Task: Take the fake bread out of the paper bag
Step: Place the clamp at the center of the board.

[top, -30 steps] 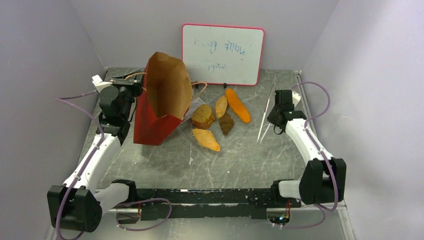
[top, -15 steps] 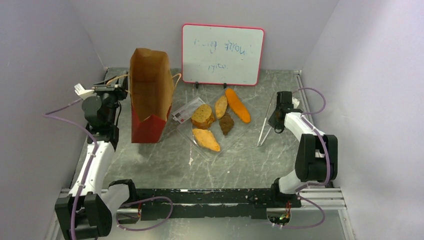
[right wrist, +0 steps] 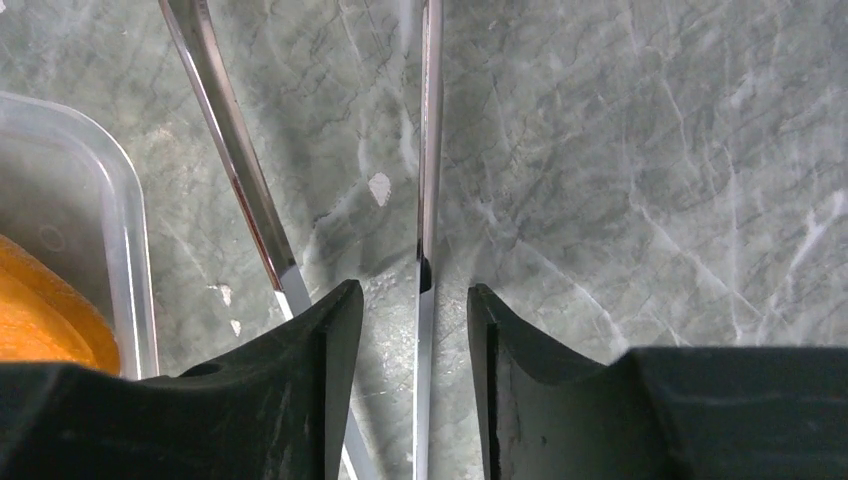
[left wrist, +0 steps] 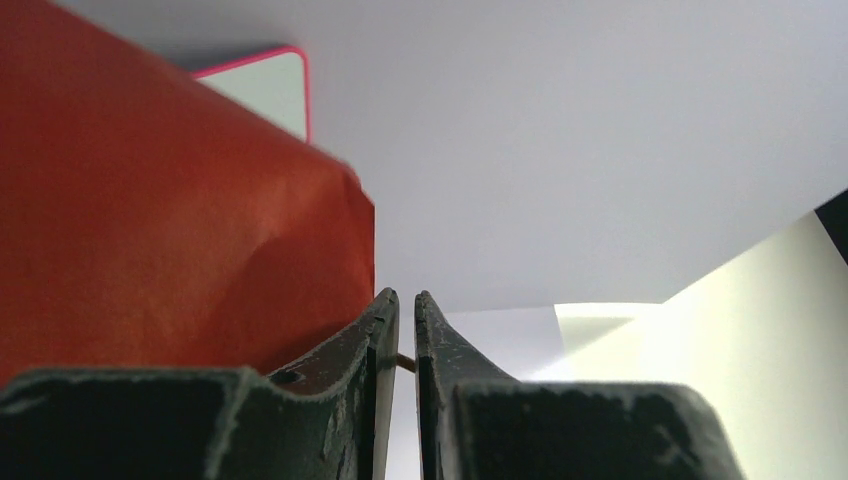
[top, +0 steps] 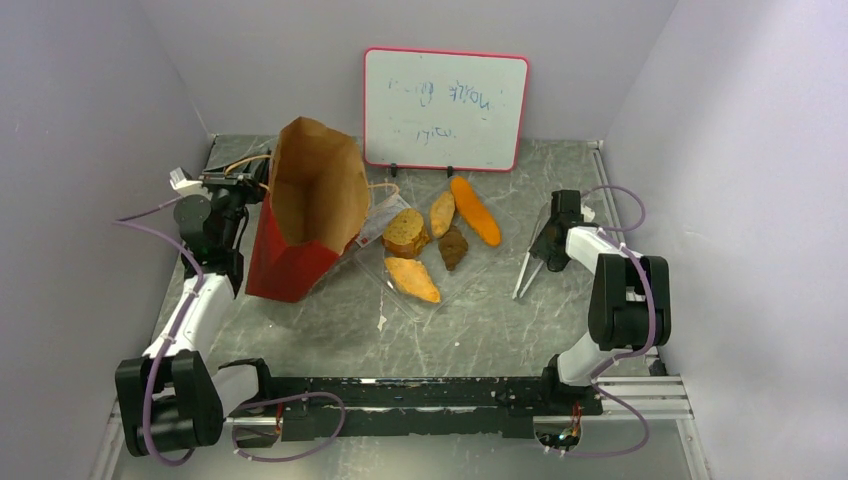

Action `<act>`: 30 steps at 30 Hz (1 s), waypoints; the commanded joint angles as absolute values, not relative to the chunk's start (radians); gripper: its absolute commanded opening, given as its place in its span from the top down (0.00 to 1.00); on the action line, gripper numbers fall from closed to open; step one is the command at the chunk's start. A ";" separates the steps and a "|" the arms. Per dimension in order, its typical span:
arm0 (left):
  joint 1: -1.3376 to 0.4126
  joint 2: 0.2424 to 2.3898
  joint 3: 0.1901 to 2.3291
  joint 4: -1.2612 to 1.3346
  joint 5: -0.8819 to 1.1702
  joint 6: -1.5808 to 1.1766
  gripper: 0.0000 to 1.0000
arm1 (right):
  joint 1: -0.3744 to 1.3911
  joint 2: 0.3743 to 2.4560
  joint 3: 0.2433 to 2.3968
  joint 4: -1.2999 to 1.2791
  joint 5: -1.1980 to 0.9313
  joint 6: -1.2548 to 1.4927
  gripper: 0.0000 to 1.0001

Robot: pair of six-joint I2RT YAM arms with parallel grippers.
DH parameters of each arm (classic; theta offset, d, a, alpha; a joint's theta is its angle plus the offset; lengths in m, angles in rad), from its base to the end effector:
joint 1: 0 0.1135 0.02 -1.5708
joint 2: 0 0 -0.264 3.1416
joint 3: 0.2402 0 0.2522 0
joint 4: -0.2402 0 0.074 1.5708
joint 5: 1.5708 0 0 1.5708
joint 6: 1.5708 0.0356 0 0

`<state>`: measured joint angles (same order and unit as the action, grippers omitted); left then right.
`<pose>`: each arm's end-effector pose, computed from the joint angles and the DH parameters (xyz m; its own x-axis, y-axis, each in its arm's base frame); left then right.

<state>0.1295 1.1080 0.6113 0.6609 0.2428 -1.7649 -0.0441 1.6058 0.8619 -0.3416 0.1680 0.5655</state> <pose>0.2522 0.0242 0.3035 -0.1391 -0.9786 0.1517 0.1379 -0.1709 -0.9756 0.3005 -0.0192 0.1591 -0.6811 0.5589 -0.4731 0.5760 0.8078 0.1251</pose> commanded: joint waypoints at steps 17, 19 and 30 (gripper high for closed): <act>0.137 1.060 0.692 0.762 0.302 -1.816 0.93 | 0.069 1.325 0.958 -0.354 0.253 0.530 0.47; 0.137 1.058 0.703 0.739 0.306 -1.801 0.93 | 0.161 1.318 1.035 -0.397 0.291 0.528 0.47; 0.135 1.051 0.662 0.767 0.323 -1.807 0.93 | 0.590 1.369 1.264 -0.433 0.275 0.644 0.48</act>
